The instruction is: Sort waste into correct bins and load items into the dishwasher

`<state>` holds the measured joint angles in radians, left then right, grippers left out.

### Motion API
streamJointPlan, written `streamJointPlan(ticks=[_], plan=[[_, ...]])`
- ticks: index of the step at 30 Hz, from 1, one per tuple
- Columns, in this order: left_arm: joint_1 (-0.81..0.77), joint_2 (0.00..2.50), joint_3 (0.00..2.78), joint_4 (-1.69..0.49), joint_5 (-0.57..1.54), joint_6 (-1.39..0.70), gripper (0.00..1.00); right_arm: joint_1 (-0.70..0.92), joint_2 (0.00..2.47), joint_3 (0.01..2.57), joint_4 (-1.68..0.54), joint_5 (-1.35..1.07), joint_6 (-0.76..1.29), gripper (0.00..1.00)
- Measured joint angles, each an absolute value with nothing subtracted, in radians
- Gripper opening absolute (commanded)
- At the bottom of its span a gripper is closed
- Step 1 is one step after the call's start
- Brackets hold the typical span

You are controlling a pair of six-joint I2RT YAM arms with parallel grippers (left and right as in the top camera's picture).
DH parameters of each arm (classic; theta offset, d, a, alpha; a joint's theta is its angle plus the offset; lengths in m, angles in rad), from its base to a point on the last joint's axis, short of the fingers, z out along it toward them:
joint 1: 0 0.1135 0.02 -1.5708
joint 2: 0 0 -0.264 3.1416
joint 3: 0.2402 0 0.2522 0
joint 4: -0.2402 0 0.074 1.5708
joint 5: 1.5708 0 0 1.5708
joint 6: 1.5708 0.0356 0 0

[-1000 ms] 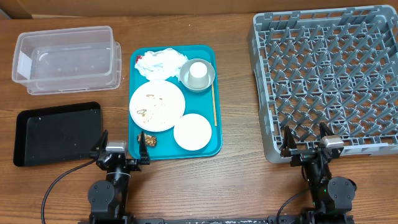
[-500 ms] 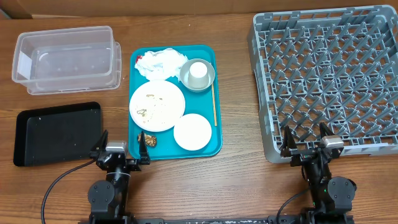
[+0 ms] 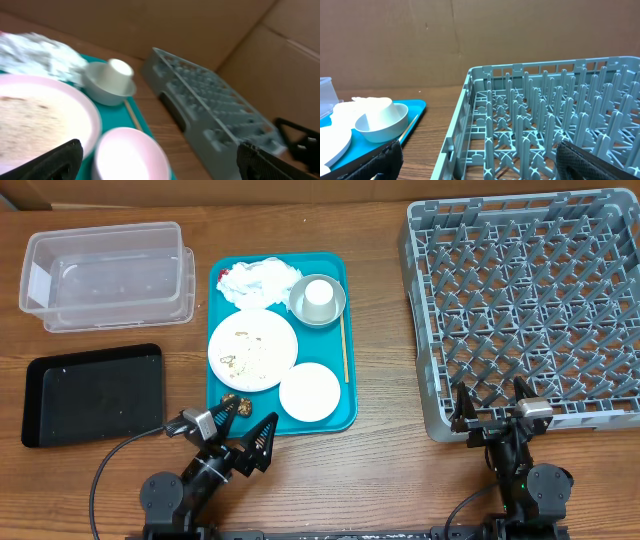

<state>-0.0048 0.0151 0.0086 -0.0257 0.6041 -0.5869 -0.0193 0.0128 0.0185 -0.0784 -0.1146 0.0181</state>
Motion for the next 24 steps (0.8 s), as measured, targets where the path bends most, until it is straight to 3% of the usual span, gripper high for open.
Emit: streamJointPlan(ticks=[8,12,18,24], plan=[[-0.005,0.015,0.009,0.195,0.731,-0.749,1.0,-0.019,0.013,0.019,-0.08,-0.115,0.018,1.0],[-0.005,0.015,0.048,0.187,0.761,-0.776,1.0,-0.019,0.013,0.019,-0.079,-0.115,0.018,1.0],[-0.005,0.125,0.303,-0.162,0.781,-0.659,1.0,-0.019,0.013,0.019,-0.079,-0.115,0.019,1.0],[-0.005,0.484,0.658,-0.625,0.791,-0.394,1.0,-0.019,0.013,0.019,-0.079,-0.115,0.018,1.0]])
